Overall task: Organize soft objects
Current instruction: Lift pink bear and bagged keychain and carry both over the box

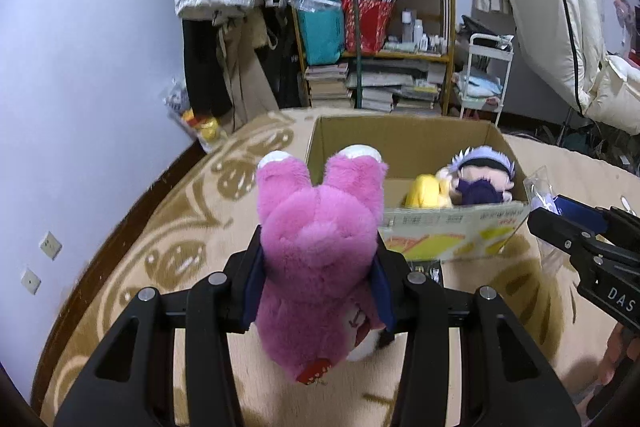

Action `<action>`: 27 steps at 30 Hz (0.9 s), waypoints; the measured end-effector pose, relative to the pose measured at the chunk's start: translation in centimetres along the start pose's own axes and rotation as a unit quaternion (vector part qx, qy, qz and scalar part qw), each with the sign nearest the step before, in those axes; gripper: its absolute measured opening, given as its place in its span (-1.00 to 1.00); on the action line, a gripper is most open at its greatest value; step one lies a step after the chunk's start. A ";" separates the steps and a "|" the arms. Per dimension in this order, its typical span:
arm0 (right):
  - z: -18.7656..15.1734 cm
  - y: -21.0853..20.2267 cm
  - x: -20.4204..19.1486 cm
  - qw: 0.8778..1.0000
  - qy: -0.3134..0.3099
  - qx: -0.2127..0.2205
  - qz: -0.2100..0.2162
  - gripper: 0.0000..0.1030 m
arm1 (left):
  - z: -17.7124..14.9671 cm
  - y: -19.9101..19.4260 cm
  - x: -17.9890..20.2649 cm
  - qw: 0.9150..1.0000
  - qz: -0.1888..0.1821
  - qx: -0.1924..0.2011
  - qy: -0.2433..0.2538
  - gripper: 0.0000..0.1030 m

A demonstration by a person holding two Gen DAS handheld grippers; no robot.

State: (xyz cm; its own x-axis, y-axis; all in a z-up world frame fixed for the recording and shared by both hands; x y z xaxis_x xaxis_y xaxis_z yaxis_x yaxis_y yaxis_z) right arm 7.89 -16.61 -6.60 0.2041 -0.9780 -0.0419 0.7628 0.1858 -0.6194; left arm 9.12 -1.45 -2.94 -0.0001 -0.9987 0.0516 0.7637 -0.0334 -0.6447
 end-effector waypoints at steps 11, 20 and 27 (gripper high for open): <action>3.2 0.3 1.1 0.999 -0.016 0.034 -0.006 -0.10 | 3.4 0.9 1.8 0.999 -0.020 0.038 0.016 -0.14; 6.0 2.0 2.6 0.998 -0.015 0.054 -0.009 -0.08 | 6.0 3.3 3.3 0.998 -0.043 0.031 0.040 -0.14; 6.6 4.3 2.8 0.998 -0.029 0.049 -0.004 -0.07 | 6.8 5.7 4.0 0.997 -0.042 0.032 0.051 -0.13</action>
Point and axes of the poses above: each gripper's, at about its wrist camera, not at the fingertips, and y roughly the way its jaws point, x to its right, z to its top, the point moved 2 cm from there along y, roughly the way its jaws point, and after that the axes turned 12 degrees about -y, right-handed, at the moved point
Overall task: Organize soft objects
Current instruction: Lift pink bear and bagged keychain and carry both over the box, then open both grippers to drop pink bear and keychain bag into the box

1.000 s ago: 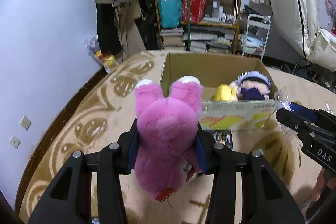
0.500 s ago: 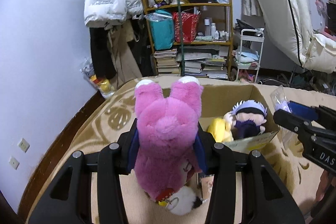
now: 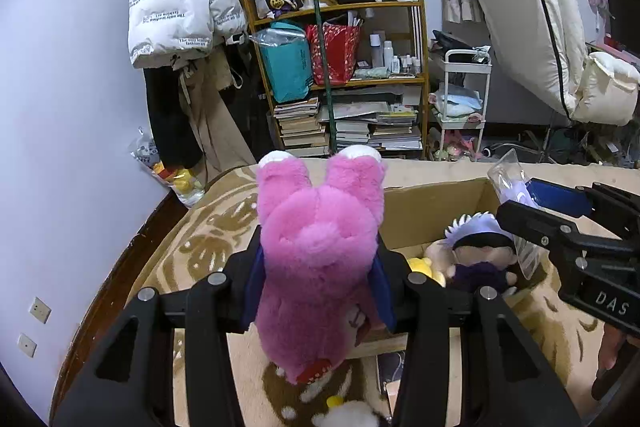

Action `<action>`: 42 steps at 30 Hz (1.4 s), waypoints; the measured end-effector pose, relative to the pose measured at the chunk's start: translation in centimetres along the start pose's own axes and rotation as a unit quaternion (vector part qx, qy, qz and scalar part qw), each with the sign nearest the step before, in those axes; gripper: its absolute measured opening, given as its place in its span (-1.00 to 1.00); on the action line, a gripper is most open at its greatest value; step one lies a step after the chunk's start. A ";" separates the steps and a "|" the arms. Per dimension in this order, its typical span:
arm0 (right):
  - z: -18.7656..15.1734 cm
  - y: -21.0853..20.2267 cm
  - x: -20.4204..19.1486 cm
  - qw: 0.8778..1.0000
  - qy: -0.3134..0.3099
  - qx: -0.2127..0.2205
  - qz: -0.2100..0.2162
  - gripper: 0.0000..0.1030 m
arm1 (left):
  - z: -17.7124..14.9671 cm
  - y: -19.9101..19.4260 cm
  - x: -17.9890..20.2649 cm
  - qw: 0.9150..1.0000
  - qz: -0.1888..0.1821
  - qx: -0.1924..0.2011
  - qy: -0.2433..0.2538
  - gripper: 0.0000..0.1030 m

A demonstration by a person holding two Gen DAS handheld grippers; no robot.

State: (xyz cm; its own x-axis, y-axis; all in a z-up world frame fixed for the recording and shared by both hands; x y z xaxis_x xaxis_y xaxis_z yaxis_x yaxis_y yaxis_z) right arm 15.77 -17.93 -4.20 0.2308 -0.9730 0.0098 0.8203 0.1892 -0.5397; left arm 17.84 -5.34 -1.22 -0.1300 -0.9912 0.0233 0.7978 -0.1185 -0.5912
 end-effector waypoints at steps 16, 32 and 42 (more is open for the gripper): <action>-2.7 3.8 -0.4 0.999 0.008 -0.026 0.025 -0.05 | -1.3 3.3 -0.1 1.000 0.006 -0.018 -0.012 -0.12; -2.8 3.3 0.0 0.999 0.019 -0.022 0.017 -0.03 | -1.0 2.4 0.1 1.000 -0.020 0.000 -0.017 -0.15; -2.7 2.8 0.3 0.999 0.031 -0.011 0.013 -0.02 | -0.9 2.6 -0.1 0.999 -0.035 0.006 -0.036 -0.15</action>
Point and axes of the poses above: each gripper's, at about its wrist camera, not at the fingertips, and y roughly the way its jaws point, x to its right, z to its top, the point moved 2 cm from there along y, roughly the way its jaws point, and after that the axes turned 12 degrees about -y, right-handed, at the moved point
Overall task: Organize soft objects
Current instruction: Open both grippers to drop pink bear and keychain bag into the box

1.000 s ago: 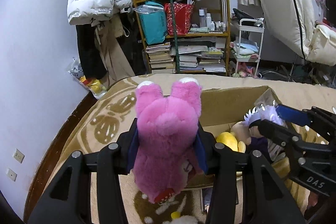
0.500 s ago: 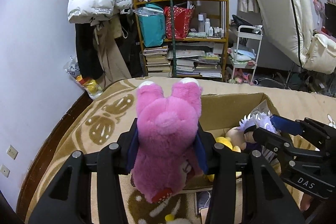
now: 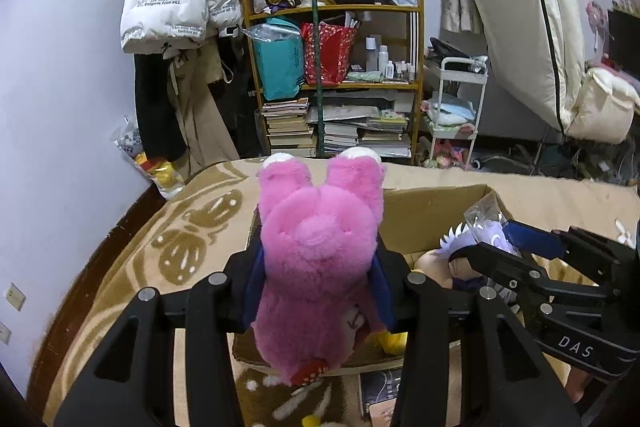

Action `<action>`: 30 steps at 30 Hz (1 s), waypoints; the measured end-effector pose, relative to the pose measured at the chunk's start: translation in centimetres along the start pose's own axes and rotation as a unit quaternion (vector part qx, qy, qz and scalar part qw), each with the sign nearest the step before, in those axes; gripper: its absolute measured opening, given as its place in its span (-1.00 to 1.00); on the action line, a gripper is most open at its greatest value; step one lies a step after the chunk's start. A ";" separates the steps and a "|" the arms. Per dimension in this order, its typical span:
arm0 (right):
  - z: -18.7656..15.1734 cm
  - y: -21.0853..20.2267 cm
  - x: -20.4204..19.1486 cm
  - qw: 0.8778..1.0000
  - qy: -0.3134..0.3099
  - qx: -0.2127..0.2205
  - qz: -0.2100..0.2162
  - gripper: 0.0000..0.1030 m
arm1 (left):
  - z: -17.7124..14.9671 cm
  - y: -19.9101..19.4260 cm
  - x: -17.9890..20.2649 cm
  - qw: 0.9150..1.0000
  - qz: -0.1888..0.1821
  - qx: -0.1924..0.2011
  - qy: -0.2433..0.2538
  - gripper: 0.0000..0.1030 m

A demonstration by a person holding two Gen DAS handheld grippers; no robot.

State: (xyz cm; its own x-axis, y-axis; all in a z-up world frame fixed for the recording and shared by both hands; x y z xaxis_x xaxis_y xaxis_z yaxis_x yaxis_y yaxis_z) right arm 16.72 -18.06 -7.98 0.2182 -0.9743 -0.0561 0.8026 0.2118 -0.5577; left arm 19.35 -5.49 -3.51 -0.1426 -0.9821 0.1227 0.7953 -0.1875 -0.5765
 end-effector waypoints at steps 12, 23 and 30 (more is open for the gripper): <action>0.5 -0.5 0.8 0.999 0.016 0.033 0.001 0.00 | 1.7 -0.3 -1.8 0.996 -0.044 0.011 -0.076 -0.15; -0.1 1.6 1.1 1.000 0.009 0.014 0.007 0.03 | 0.4 3.9 -1.4 0.996 -0.010 -0.062 -0.060 0.02; 0.1 1.0 1.0 1.000 0.003 0.015 0.002 0.38 | 0.4 3.2 -2.0 0.997 0.011 -0.054 -0.056 0.47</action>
Point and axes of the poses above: each gripper's, at about its wrist camera, not at the fingertips, and y roughly the way its jaws point, x to its right, z to its top, the point moved 2 cm from there along y, roughly the way its jaws point, and after that the axes turned 12 degrees about -y, right-handed, at the moved point
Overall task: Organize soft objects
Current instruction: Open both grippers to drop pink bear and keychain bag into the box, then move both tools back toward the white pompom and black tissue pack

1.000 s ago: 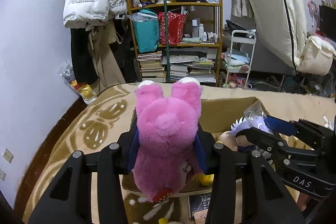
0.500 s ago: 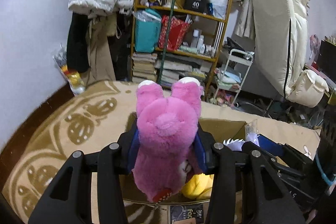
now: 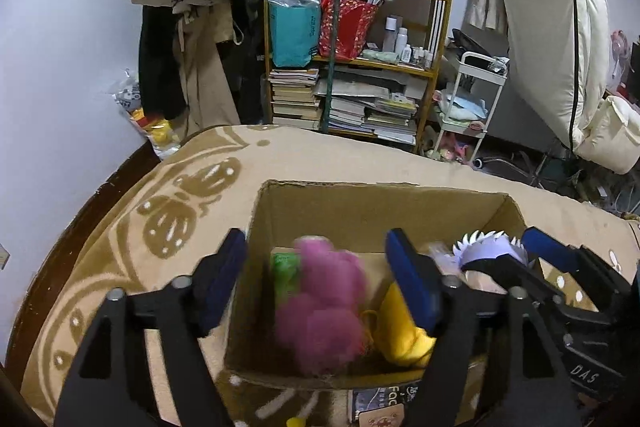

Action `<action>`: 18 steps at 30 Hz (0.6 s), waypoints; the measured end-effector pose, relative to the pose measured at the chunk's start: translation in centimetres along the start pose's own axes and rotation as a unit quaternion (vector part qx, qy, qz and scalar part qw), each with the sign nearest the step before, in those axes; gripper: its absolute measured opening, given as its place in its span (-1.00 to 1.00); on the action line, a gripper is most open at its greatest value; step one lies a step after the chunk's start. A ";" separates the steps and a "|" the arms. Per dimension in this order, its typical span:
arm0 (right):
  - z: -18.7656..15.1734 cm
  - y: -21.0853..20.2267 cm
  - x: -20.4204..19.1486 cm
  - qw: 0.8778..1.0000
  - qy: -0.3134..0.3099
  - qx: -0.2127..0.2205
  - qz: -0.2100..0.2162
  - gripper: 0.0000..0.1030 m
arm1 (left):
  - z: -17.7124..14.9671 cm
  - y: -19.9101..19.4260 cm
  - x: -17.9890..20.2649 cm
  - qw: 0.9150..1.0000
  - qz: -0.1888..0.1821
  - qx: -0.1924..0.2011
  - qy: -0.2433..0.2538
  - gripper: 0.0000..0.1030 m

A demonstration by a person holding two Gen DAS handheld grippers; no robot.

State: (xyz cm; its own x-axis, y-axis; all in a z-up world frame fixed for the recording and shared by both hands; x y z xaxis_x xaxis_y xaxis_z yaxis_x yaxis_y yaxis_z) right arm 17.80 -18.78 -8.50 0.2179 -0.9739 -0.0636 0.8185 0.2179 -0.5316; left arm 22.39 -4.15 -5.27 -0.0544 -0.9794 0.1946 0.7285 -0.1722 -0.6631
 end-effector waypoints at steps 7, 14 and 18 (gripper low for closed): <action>0.3 -1.2 -0.4 1.000 -0.010 0.002 -0.022 0.67 | 0.0 -1.8 -0.6 1.000 0.027 0.003 0.009 0.76; 0.4 -2.3 -1.4 1.000 -0.014 0.002 -0.023 0.87 | -0.4 -4.6 -1.5 0.999 0.044 0.013 0.007 0.91; 0.3 -3.5 -2.3 1.000 -0.015 0.007 -0.026 0.98 | -1.2 -6.0 -1.8 0.999 0.050 0.006 0.009 0.91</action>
State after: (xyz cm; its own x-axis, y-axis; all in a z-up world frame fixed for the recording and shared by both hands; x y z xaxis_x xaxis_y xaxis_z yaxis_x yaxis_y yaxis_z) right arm 14.63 -17.30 -6.25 0.1894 -0.9818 -0.0109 0.8361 0.1671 -0.5225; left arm 17.31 -1.47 -2.51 0.0076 -0.9933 0.1149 0.7396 -0.0718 -0.6692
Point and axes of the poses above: each gripper's, at about its wrist camera, not at the fingertips, and y roughly the way its jaws point, x to its right, z to its top, the point moved 2 cm from there along y, roughly the way its jaws point, and after that the axes turned 12 degrees about -y, right-handed, at the moved point
